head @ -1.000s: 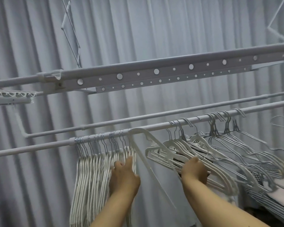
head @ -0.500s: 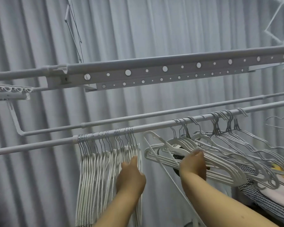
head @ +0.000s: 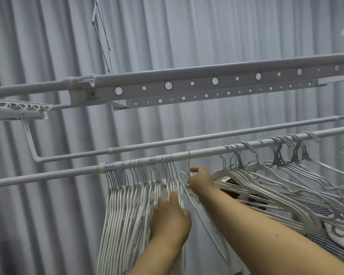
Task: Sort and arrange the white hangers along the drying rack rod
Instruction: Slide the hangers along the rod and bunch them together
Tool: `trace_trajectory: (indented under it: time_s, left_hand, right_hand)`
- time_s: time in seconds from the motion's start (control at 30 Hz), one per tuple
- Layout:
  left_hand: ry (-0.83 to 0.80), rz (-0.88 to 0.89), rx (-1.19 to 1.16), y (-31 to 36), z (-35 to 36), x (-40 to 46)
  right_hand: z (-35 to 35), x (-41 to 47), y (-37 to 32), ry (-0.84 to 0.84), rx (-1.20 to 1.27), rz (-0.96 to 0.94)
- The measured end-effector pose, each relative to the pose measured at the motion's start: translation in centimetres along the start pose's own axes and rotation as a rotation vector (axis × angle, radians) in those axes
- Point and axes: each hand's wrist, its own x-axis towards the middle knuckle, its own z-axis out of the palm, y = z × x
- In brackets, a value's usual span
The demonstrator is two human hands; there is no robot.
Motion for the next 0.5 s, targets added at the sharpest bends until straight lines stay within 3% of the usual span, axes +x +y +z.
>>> trace_trajectory:
  time_s: [0.23,0.3,0.43,0.5]
  left_hand:
    - [0.099,-0.005,-0.016,0.7,-0.6,-0.2]
    - [0.131,0.009,-0.032,1.0,-0.7,-0.3]
    - [0.220,0.071,-0.064,1.5,-1.0,-0.7]
    - [0.246,0.120,-0.109,2.0,-1.1,-0.9]
  right_hand:
    - [0.7,-1.0,0.9,-0.185,0.035,-0.076]
    - [-0.8,-1.0,1.0,-0.053,-0.104,-0.147]
    - [-5.8,-1.4,1.9,0.423,-0.527,-0.207]
    - [-8.0,-1.6,3.0,0.547,-0.770,-0.197]
